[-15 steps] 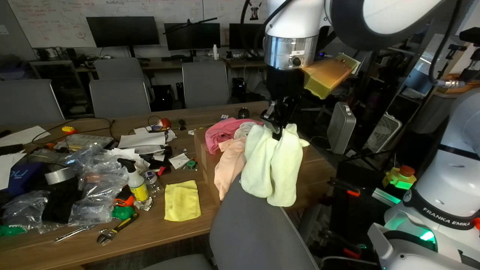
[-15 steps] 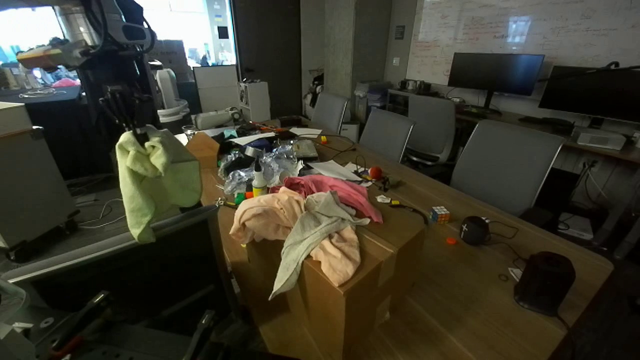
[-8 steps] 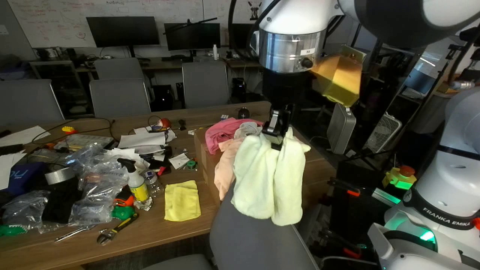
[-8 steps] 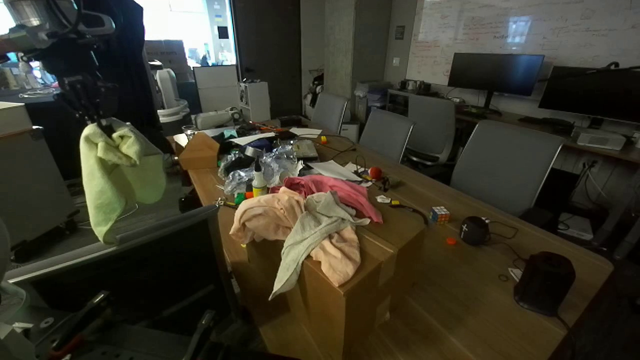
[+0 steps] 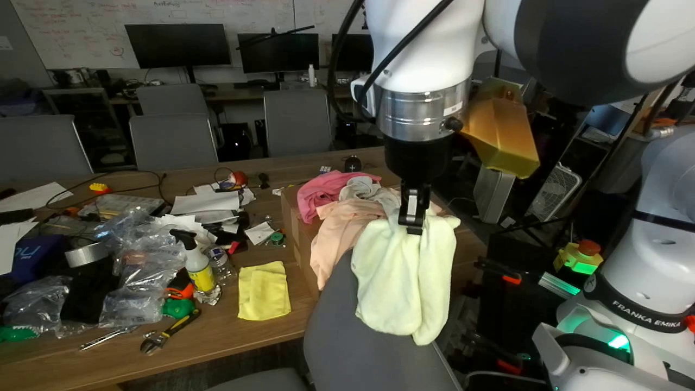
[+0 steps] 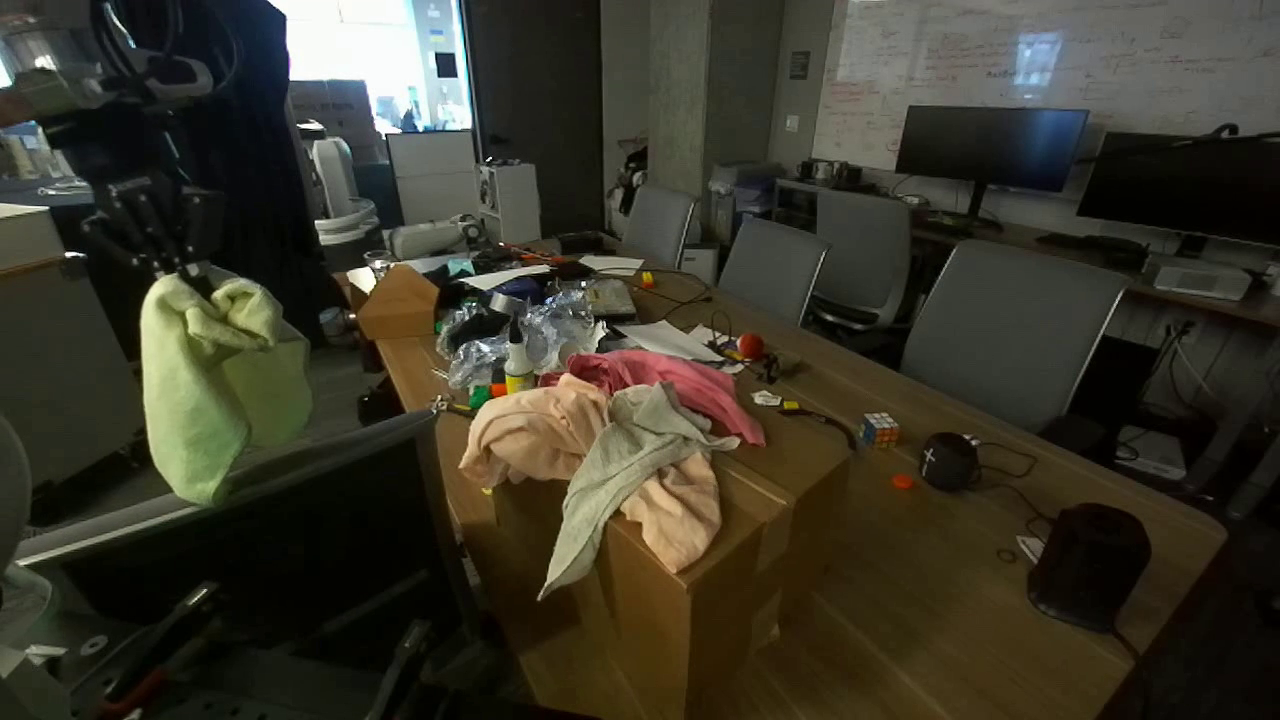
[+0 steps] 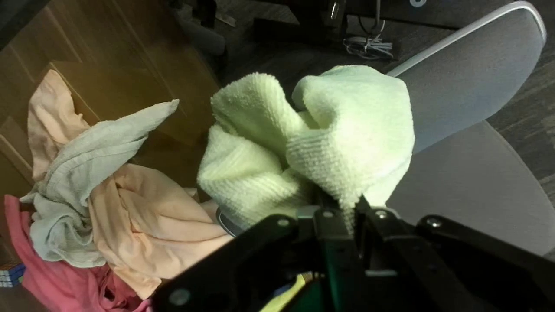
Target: Put the green and white towel and peach shirt on the backrest of the chair
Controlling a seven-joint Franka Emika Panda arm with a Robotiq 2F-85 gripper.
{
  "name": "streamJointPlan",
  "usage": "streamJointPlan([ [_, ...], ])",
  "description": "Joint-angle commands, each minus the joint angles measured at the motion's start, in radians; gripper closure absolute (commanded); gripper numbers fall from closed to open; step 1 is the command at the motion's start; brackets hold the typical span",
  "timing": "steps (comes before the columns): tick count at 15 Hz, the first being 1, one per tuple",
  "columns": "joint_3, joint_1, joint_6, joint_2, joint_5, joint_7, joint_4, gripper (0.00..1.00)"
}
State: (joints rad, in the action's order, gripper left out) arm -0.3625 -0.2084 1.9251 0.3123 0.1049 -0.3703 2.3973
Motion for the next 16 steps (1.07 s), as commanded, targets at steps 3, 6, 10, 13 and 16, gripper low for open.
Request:
streamJointPlan([
  [3, -0.017, -0.028, -0.037, -0.084, 0.043, 0.004, -0.066, 0.96],
  [6, -0.016, -0.033, -0.021, -0.130, 0.055, -0.004, -0.071, 0.96],
  [10, 0.014, -0.021, -0.002, -0.208, 0.039, -0.011, -0.083, 0.96],
  [13, 0.054, -0.008, 0.003, -0.268, 0.018, -0.016, -0.100, 0.96],
  [16, 0.098, 0.001, 0.022, -0.329, -0.012, -0.016, -0.124, 0.96],
])
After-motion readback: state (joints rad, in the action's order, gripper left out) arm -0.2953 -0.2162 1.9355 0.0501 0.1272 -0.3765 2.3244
